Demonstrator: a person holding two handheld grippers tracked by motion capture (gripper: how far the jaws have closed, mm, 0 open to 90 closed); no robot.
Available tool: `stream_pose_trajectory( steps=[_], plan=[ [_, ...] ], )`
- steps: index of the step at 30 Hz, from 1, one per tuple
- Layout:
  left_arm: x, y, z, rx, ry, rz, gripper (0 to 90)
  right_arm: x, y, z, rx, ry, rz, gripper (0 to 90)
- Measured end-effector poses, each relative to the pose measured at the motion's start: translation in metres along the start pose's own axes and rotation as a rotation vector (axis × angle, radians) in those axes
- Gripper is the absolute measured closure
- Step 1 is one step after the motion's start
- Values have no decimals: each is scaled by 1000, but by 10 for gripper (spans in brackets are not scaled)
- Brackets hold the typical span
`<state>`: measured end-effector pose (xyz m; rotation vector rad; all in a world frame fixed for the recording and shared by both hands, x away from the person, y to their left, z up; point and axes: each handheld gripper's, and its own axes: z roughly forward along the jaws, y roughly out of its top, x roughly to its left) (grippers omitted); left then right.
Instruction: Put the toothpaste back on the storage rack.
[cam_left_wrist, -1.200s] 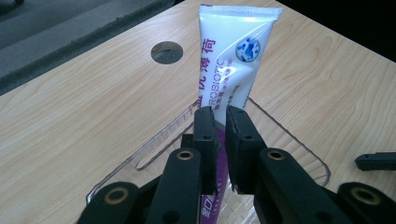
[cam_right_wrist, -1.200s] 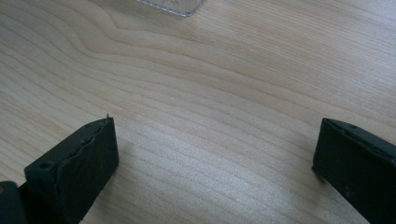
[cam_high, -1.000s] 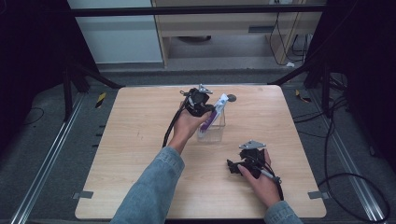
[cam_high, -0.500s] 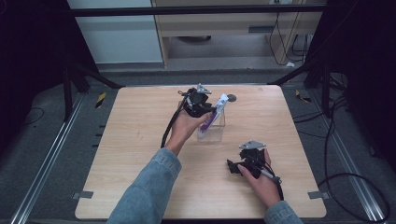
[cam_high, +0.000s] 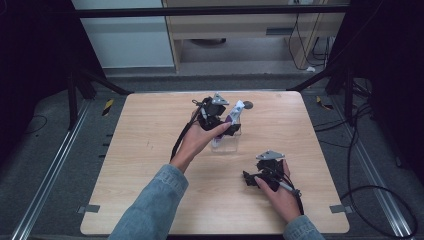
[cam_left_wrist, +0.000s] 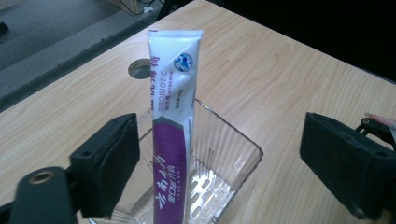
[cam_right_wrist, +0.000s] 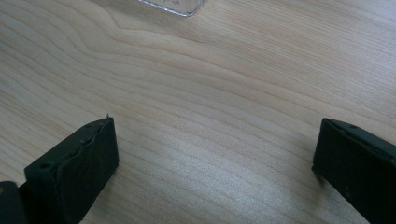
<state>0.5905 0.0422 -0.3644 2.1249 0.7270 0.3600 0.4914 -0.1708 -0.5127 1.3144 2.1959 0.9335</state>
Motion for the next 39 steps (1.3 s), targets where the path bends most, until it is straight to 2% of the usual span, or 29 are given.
stream_pose_trajectory(
  steps=[3, 5, 7, 10, 15, 16, 19, 22, 31, 39],
  plan=[
    [-1, -3, -3, -9, -10, -1, 76, 0, 0, 0, 0, 0, 1, 4],
    [-1, -9, -8, -36, -55, -15, 60, 0, 0, 0, 2, 2, 7, 4],
    [-1, -12, -9, -37, -60, -12, 54, 0, 0, 0, 2, 3, 7, 4],
    [1, -22, -16, -37, -40, -11, 55, 1, 0, 0, 3, 5, 6, 4],
    [5, -27, -28, -43, -2, -4, 55, 1, 0, 0, 3, 2, 8, 4],
    [8, -29, -33, -51, 17, -12, 55, 1, 0, 0, 4, 2, 9, 4],
    [12, -31, -38, -62, 30, -21, 58, 1, 0, 0, 4, 2, 9, 4],
    [16, -38, -52, -89, 61, -24, 58, 1, 0, 0, 3, 2, 8, 4],
    [33, -56, -73, -98, 100, -57, 59, 1, 0, 0, 3, -1, 8, 4],
    [39, -70, -83, -100, 113, -59, 59, 1, 0, 0, 3, -2, 9, 4]
  ],
)
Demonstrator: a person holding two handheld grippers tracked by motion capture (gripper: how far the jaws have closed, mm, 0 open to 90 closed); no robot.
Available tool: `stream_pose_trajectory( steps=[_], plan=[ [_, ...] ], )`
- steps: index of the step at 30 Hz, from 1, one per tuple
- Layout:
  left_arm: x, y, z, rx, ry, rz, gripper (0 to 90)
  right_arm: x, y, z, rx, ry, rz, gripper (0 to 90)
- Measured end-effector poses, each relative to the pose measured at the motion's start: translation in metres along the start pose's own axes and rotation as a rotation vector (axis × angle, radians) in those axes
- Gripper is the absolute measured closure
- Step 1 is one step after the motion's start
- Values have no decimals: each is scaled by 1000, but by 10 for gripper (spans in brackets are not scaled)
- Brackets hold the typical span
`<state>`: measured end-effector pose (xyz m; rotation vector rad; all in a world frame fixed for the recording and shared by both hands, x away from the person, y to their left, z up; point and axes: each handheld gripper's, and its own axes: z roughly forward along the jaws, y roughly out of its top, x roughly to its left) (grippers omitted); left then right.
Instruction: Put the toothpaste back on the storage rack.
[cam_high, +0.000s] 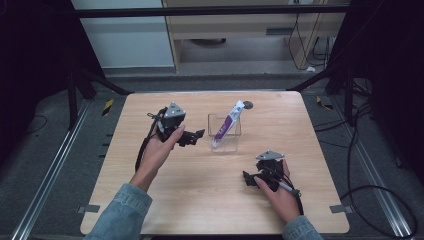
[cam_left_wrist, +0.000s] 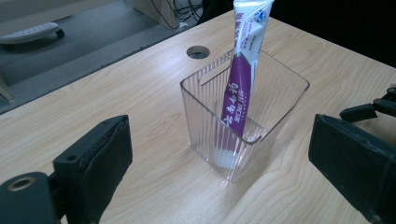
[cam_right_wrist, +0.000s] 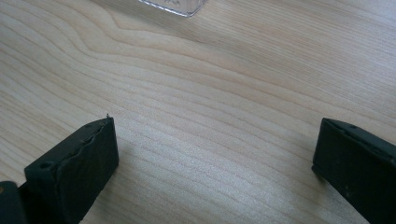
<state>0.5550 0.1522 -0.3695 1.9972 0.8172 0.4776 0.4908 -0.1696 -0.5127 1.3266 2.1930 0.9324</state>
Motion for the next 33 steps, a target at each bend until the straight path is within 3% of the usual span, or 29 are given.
stream_pose_trajectory(
  steps=[14, 24, 26, 27, 33],
  plan=[
    [12, -41, 2, 71, 23, 71, 65, 0, 0, 0, 0, 0, 0, 4],
    [25, -65, 3, 110, 43, 47, 75, 0, 0, 0, 0, 0, 0, 5],
    [28, -72, 2, 111, 47, 30, 81, 0, 0, 0, 0, 0, 1, 5],
    [31, -80, 3, 117, 50, 1, 88, 0, 0, 0, 0, -2, 1, 5],
    [39, -101, 5, 142, 67, -37, 92, 1, 0, 0, -1, -3, 3, 6]
  ],
)
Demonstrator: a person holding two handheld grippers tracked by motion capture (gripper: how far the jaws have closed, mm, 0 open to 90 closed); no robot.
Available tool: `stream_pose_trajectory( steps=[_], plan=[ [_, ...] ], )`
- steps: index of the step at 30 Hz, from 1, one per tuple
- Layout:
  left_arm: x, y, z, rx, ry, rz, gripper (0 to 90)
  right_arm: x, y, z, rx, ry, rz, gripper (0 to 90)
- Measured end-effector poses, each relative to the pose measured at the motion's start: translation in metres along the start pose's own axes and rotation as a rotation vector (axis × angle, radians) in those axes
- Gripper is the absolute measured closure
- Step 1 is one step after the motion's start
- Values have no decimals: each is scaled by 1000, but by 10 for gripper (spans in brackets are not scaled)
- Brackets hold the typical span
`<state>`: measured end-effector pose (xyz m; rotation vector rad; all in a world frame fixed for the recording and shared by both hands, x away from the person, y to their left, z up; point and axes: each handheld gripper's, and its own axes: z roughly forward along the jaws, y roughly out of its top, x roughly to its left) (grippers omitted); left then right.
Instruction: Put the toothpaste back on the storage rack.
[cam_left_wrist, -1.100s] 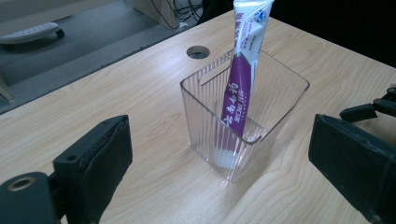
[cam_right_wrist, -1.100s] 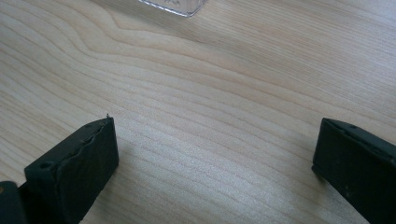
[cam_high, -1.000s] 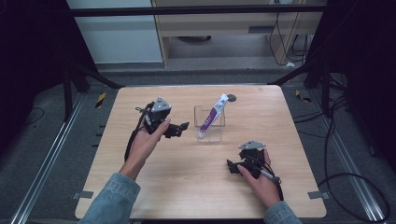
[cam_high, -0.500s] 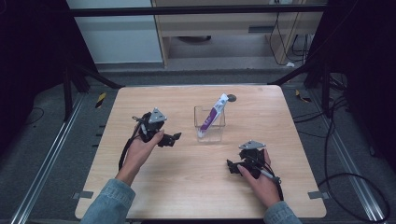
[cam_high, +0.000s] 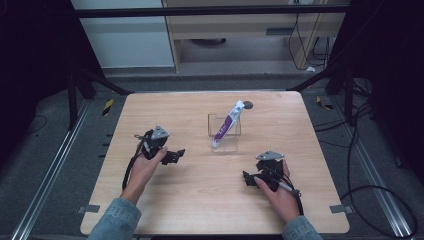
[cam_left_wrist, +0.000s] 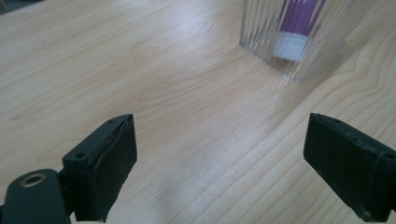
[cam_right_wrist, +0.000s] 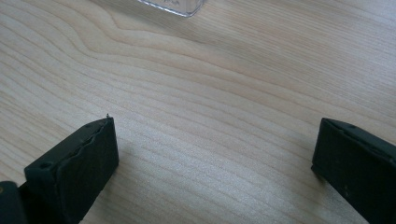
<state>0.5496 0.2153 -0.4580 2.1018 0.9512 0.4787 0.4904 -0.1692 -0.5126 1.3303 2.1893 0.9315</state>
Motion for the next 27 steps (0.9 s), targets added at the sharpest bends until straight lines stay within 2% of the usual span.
stream_pose_trajectory(
  steps=[10, 17, 18, 24, 27],
  plan=[
    [18, -29, -10, 39, 62, -36, 91, 0, 0, 0, -1, -2, -6, 6],
    [25, -40, -15, 57, 92, -45, 91, 0, 0, 0, -1, -2, -6, 6],
    [29, -43, -15, 69, 111, -43, 92, 0, 0, 0, -1, -2, -6, 6],
    [47, -54, -18, 83, 160, -83, 89, 0, 0, 0, 0, -2, -1, 6],
    [54, -59, -20, 100, 179, -88, 87, 0, 0, 0, -1, -2, -6, 6]
  ],
)
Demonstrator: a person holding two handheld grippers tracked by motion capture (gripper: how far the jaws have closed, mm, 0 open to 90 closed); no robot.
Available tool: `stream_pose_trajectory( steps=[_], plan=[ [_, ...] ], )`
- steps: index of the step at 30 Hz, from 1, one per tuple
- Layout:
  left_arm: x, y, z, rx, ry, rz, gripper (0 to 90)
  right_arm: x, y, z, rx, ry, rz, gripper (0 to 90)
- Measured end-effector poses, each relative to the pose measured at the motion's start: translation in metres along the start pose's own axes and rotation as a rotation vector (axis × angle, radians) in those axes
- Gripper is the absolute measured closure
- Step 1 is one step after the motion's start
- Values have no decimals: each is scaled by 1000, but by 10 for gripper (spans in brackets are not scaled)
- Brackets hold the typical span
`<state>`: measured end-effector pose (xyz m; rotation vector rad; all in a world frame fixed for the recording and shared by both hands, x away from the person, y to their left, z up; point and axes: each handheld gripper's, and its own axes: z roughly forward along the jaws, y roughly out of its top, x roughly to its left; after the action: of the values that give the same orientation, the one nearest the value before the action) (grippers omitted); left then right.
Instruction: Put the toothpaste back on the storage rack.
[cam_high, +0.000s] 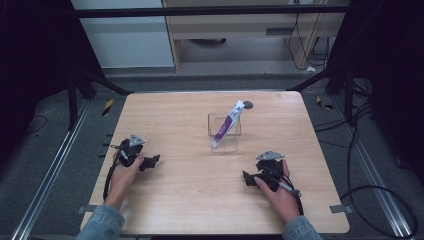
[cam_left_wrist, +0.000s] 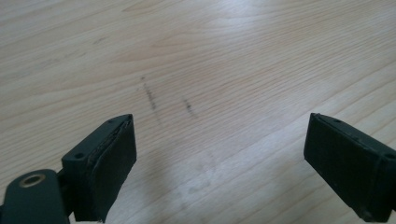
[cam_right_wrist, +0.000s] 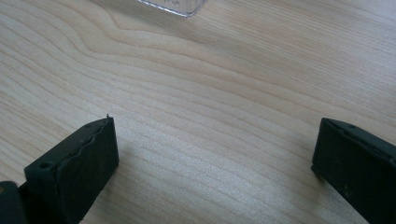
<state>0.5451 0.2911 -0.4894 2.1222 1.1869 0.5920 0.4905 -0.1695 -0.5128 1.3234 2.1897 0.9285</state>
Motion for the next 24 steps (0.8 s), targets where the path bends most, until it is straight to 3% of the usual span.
stream_pose_trajectory(
  steps=[12, 20, 24],
  plan=[
    [14, -8, 10, 21, 18, -35, 75, 0, 0, 0, 0, 0, -1, 6],
    [15, -8, 15, 5, -2, -74, 54, 0, 0, 0, 1, 1, 4, 6],
    [14, -10, 17, -13, -8, -72, 31, 0, 0, 0, 0, 0, -1, 6]
  ],
)
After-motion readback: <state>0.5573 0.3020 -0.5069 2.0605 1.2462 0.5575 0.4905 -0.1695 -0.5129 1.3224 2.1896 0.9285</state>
